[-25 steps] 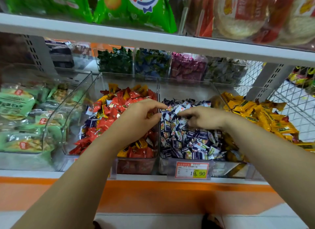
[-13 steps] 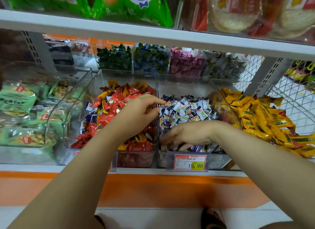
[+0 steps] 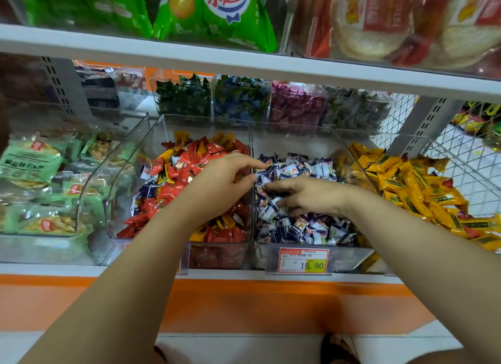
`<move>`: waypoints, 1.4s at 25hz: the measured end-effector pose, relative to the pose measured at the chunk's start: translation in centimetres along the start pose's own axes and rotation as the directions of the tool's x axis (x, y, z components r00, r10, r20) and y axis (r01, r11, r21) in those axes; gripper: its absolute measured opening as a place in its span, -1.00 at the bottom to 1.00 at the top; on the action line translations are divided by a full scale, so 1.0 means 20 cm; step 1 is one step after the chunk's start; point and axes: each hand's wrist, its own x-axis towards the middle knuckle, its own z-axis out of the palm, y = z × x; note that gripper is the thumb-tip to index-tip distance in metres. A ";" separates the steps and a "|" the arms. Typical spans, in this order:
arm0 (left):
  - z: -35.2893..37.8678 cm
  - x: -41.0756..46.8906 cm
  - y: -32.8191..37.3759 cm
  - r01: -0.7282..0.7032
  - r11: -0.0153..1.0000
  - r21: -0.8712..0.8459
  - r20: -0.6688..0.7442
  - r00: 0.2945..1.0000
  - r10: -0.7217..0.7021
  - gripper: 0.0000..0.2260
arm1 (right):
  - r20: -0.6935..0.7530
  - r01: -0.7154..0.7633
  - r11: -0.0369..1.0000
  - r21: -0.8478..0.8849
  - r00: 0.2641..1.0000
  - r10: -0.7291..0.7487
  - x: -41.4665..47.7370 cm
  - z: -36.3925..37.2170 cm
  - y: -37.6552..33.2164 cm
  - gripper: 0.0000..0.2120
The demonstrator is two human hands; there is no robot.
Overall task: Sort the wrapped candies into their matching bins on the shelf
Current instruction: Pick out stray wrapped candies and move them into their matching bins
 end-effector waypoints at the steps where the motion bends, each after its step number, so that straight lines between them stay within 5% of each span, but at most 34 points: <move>1: -0.01 -0.01 0.01 0.002 1.000 0.009 -0.005 1.000 -0.002 -0.73 | -0.031 0.031 0.999 -0.027 0.999 -0.031 -0.03 -0.02 -0.01 -0.52; 5: -0.07 -0.05 0.05 0.014 0.999 0.038 -0.060 0.998 -0.011 -0.73 | -0.263 0.101 0.898 -0.429 0.937 -0.231 -0.08 -0.04 -0.02 -0.58; 8: -0.13 -0.11 0.04 0.045 0.997 0.070 -0.096 0.995 -0.038 -0.73 | -0.207 -0.080 0.751 -0.656 0.975 -0.076 0.01 0.06 0.02 -0.49; 11: -0.18 -0.17 0.01 0.079 0.988 0.133 -0.100 0.993 -0.066 -0.72 | -0.007 -0.018 0.732 -0.681 1.000 0.019 0.01 0.13 0.03 -0.54; 13: -0.21 -0.20 -0.01 0.084 0.984 0.159 -0.103 0.992 -0.068 -0.72 | 0.098 0.101 0.819 -0.565 0.994 -0.056 -0.05 0.11 0.00 -0.61; 15: -0.23 -0.22 -0.02 0.105 0.981 0.162 -0.101 0.991 -0.090 -0.72 | -0.009 0.129 0.876 -0.466 0.989 -0.151 -0.06 0.05 -0.02 -0.63; 18: -0.23 -0.24 -0.04 0.135 0.976 0.169 -0.104 0.988 -0.118 -0.72 | -0.267 -0.128 0.777 -0.616 0.962 -0.053 0.00 0.00 0.01 -0.50; 20: -0.22 -0.24 -0.06 0.150 0.975 0.165 -0.116 0.984 -0.131 -0.72 | -0.236 -0.225 0.757 -0.613 0.967 0.096 0.06 0.05 0.06 -0.47; 22: -0.21 -0.24 -0.08 0.158 0.972 0.173 -0.128 0.982 -0.136 -0.73 | -0.114 -0.157 0.810 -0.565 0.987 0.112 0.08 0.12 0.08 -0.48; 26: -0.24 -0.26 -0.08 0.145 0.973 0.179 -0.176 0.978 -0.113 -0.75 | 0.006 0.005 0.899 -0.438 1.000 -0.002 -0.02 0.12 -0.02 -0.53; 29: -0.30 -0.35 -0.13 0.178 0.960 0.216 -0.225 0.966 -0.129 -0.75 | -0.253 0.060 0.898 -0.435 0.949 -0.187 -0.13 0.09 -0.16 -0.62; 32: -0.36 -0.44 -0.18 0.229 0.952 0.201 -0.298 0.941 -0.163 -0.75 | -0.435 0.181 0.848 -0.498 0.794 -0.425 -0.16 0.14 -0.32 -0.70; 35: -0.37 -0.47 -0.21 0.236 0.953 0.188 -0.330 0.930 -0.165 -0.73 | -0.201 0.376 0.724 -0.578 0.794 -0.573 -0.14 0.27 -0.44 -0.71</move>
